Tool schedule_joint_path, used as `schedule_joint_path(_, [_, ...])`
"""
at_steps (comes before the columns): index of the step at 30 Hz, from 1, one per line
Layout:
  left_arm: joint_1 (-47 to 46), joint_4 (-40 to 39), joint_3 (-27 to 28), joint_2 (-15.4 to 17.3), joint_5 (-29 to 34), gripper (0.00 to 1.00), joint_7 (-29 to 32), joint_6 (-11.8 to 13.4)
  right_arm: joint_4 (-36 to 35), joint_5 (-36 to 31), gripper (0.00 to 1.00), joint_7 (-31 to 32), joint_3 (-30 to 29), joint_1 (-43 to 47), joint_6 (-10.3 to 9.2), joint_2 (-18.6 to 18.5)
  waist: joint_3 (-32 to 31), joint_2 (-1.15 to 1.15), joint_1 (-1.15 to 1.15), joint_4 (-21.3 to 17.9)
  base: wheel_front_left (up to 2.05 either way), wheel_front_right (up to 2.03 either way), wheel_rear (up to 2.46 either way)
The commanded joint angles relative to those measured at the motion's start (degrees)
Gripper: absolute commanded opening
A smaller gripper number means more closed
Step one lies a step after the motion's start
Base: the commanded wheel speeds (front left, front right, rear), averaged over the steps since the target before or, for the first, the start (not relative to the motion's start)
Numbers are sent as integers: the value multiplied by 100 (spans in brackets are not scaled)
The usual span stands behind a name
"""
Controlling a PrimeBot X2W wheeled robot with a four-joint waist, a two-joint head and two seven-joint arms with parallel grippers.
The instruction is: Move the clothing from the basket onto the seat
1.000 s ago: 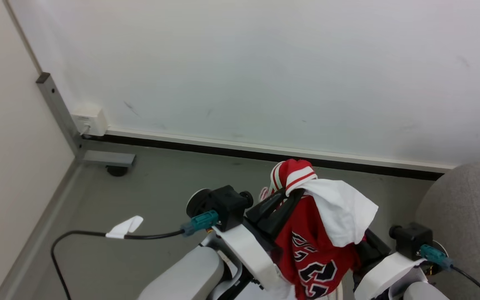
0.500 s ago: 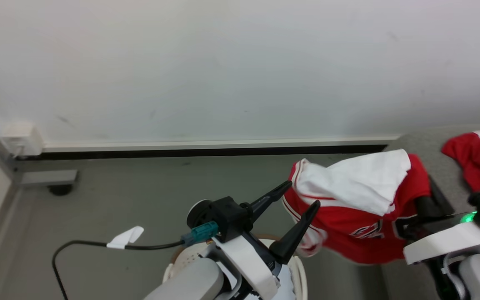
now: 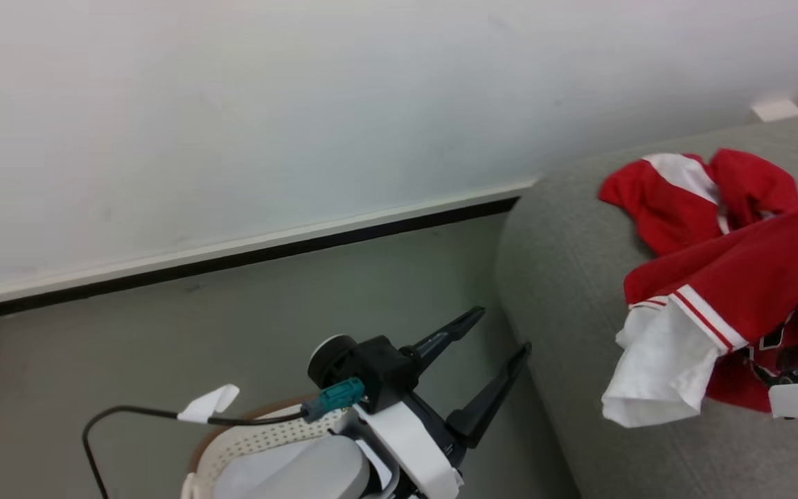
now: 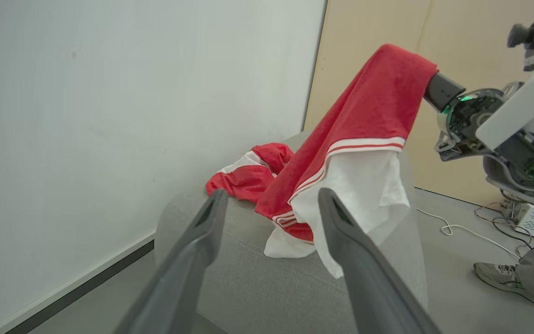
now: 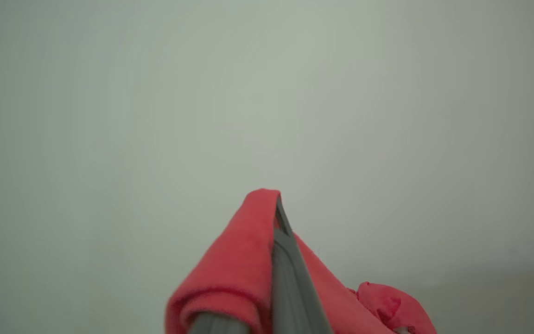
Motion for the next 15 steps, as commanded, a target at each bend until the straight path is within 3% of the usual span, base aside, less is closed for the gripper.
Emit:
schedule_joint_path(1, [102, 7, -2, 35, 104, 100, -16, -15, -128, -68, 0, 38, -85, 101, -14, -40, 73, 0, 0, -365, 0, 0, 0])
schedule_joint_path(8, [140, -6, 12, -10, 228, 100, -19, -53, -574, -146, 0, 267, -471, 455, -14, 64, 142, 0, 0, -874, 0, 0, 0])
schedule_joint_path(15, [185, 2, 93, -44, 357, 100, -17, -103, -799, -221, 0, 416, -582, 683, -14, 166, 221, 0, 0, -1088, 0, 0, 0])
